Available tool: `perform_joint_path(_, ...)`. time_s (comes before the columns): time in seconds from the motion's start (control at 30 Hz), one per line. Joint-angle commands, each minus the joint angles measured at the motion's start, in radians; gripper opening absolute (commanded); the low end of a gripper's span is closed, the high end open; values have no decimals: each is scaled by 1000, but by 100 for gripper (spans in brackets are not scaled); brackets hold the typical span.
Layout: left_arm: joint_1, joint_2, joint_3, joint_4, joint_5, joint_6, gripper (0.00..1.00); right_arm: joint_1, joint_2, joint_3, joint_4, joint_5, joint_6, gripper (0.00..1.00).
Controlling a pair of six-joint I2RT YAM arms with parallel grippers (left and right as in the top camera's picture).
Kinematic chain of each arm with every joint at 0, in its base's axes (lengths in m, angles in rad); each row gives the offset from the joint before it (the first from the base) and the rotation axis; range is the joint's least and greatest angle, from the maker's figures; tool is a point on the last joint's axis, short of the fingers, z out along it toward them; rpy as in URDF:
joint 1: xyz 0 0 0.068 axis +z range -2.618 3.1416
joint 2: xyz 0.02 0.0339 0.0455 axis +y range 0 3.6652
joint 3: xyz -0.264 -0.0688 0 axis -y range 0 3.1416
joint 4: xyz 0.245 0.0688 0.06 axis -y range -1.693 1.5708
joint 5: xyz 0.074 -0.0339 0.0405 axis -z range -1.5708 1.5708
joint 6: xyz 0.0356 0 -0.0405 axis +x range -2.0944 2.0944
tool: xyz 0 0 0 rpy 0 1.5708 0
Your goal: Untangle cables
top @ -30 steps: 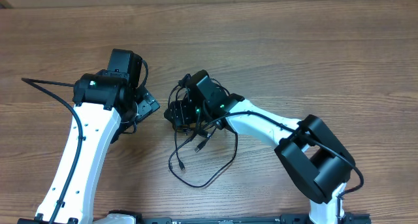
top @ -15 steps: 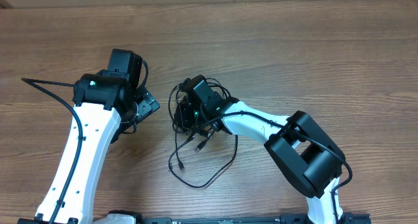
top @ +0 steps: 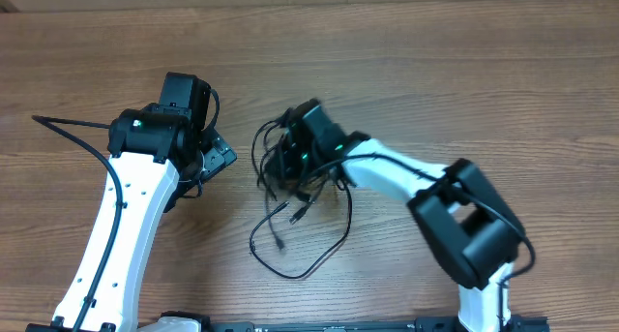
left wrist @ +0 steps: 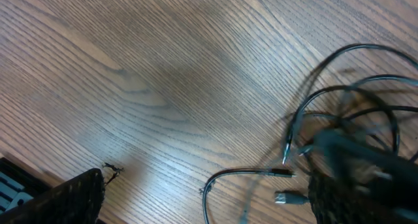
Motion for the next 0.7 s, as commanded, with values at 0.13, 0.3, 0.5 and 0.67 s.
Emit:
perform_joint_path(0.13, 5, 2, -4, 0, -21, -24, 99, -114, -406, 42, -15, -70, -87, 4)
perform_joint_path(0.3, 5, 2, -5, 0, -21, -24, 99, -123, -650, 42, -14, -10, -137, 4)
perform_joint_path(0.5, 5, 2, -5, 0, -21, -24, 100, -123, -869, 42, -24, 115, -192, 4)
perform_joint_path(0.67, 5, 2, -5, 0, -21, -24, 100, -123, -938, 42, -109, 213, -222, 4)
